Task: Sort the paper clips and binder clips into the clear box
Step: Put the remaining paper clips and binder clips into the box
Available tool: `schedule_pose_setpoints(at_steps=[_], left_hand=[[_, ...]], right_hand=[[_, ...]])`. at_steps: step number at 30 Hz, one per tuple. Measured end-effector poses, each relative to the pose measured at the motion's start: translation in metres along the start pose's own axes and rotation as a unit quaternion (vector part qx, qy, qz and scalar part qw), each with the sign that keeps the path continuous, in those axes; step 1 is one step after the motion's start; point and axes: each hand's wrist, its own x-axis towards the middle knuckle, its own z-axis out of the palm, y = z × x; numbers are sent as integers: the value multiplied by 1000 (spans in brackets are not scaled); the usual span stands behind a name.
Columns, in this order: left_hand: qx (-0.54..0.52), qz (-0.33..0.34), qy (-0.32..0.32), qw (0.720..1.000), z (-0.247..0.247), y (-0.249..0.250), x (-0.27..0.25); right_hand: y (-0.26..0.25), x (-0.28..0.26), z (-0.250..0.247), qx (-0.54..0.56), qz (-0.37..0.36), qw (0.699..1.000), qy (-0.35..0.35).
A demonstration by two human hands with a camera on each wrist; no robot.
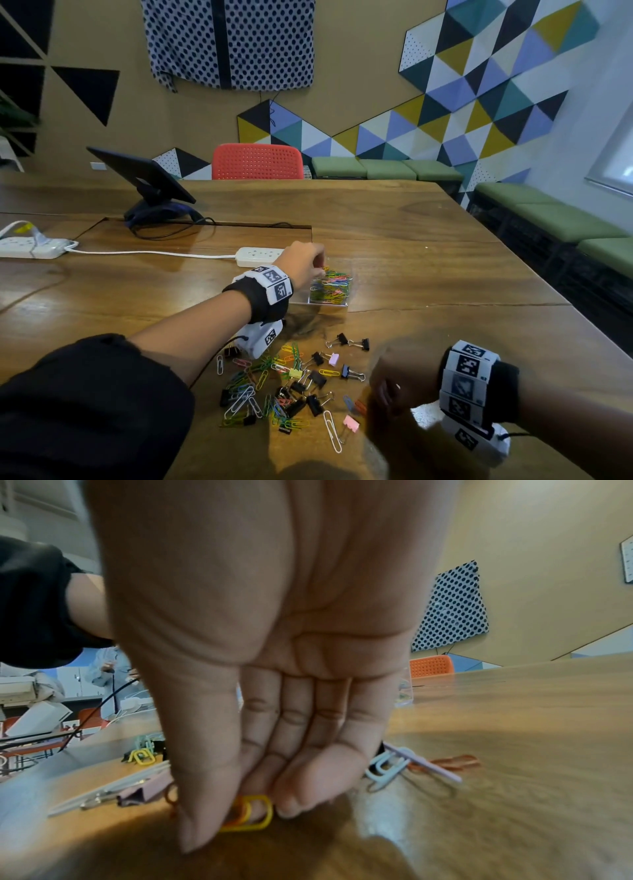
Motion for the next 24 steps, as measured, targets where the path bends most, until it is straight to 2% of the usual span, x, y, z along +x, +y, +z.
schedule_pose_setpoints(at_steps=[5, 10, 14, 18, 21, 24], left_hand=[[-2, -31, -7, 999, 8, 2, 14], [-10, -37, -33, 999, 19, 3, 19], [-41, -33, -32, 998, 18, 0, 12], [-53, 2, -7, 999, 3, -4, -7], [-44, 13, -7, 999, -7, -11, -27], [-23, 12, -57, 998, -12, -19, -51]], right_hand=[[3, 5, -3, 3, 14, 1000, -1], [21, 19, -15, 108, 40, 990, 78], [34, 31, -43, 168, 91, 963, 190], [46, 51, -72, 198, 139, 915, 322], [53, 69, -87, 193, 171, 895, 364], [55, 82, -94, 197, 193, 885, 375]])
